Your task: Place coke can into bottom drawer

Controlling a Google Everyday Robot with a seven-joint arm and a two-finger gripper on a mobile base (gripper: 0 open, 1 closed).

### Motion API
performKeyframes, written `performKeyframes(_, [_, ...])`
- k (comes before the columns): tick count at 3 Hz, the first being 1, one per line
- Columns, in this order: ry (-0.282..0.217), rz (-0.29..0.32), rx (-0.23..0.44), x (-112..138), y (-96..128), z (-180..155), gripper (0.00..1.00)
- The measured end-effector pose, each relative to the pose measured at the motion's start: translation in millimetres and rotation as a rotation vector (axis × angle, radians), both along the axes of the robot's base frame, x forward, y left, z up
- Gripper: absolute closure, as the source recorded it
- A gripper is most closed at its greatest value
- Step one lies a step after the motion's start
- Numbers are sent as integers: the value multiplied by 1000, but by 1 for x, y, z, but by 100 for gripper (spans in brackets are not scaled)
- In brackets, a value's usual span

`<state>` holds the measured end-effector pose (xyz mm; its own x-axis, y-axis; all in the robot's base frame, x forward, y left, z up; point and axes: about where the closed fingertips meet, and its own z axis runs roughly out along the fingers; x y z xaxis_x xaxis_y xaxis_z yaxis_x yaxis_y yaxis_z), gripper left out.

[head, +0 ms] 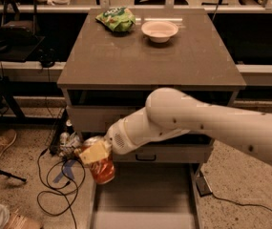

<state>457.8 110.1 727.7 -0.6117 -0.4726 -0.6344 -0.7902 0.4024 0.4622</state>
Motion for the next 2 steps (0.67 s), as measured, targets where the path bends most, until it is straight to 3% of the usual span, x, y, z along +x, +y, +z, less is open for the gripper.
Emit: performKeyframes(2, [19, 30, -11, -11, 11, -11, 100])
